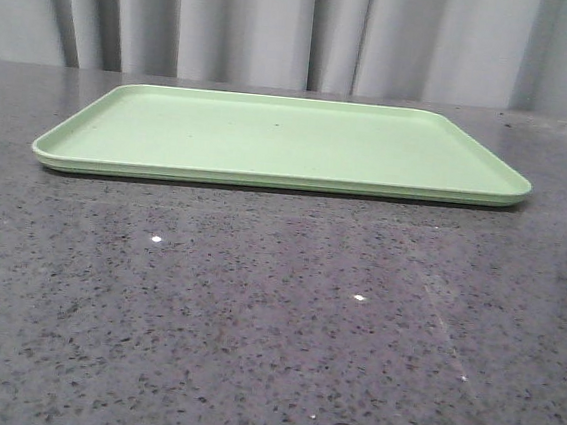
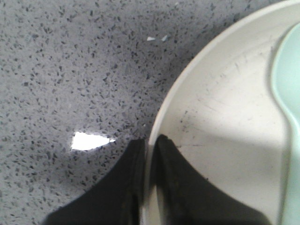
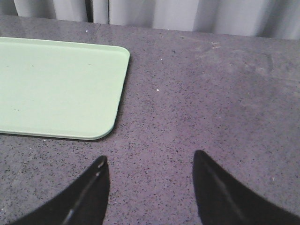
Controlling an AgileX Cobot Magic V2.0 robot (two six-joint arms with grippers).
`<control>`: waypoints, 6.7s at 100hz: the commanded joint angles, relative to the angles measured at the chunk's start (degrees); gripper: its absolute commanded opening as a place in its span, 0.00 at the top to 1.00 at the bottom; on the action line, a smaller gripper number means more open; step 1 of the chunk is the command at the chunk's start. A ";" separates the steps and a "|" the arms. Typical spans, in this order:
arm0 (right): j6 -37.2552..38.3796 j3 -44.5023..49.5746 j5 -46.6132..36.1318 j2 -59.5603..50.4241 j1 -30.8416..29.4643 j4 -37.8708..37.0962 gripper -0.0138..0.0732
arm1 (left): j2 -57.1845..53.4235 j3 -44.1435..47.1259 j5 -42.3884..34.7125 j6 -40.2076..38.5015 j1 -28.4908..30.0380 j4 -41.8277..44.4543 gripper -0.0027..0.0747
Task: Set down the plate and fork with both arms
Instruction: 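Lift the plate with the left gripper and carry it over the tray, then lower the plate onto the green tray and open the left gripper, then raise the left gripper away from the plate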
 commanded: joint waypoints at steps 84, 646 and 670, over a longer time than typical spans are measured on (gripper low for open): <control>-0.31 -2.05 -3.81 0.72 -0.34 -0.01 0.36 | -6.23 -9.08 4.23 6.48 2.65 -14.67 0.99; -0.31 -2.01 -0.01 0.72 -0.34 0.05 0.36 | -7.89 -13.04 -7.96 -1.53 -24.68 -9.02 0.40; -0.31 -2.01 -0.58 0.72 -0.34 0.05 0.36 | -20.60 -0.11 -8.20 -1.53 -23.01 -5.07 0.40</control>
